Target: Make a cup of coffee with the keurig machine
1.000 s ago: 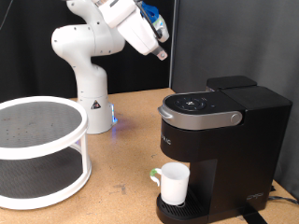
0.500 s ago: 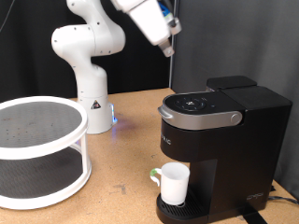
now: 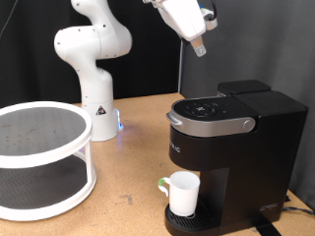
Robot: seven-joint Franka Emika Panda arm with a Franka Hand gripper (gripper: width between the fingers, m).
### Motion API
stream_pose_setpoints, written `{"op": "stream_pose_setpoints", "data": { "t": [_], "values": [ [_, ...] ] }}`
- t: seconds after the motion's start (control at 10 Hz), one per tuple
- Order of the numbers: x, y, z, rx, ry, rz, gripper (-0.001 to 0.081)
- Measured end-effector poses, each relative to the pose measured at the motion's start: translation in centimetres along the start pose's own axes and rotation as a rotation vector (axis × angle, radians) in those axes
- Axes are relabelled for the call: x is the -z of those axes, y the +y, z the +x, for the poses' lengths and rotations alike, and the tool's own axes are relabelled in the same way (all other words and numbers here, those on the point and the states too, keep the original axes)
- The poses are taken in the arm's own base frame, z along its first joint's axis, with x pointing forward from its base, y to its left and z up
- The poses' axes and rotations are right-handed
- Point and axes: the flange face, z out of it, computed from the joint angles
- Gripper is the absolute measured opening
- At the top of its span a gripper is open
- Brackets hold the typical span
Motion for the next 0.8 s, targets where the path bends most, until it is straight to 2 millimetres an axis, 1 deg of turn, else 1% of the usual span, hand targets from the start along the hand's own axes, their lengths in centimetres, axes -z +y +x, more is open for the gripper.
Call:
{"op": "stream_pose_setpoints", "data": {
  "t": [0.2,0.4,0.5,0.8],
  "values": [
    [-0.2,0.1,0.0,-0.013,-0.021,-0.038,0.08],
    [-0.5,-0.2,0.8,0.025,-0.087,-0.134,0.08],
    [-0.6,-0.3,1.6,0.041,-0.109,-0.173,0.08],
    [-0.8,-0.2,4.4,0.06,-0.07,-0.198,0.08]
  ]
}}
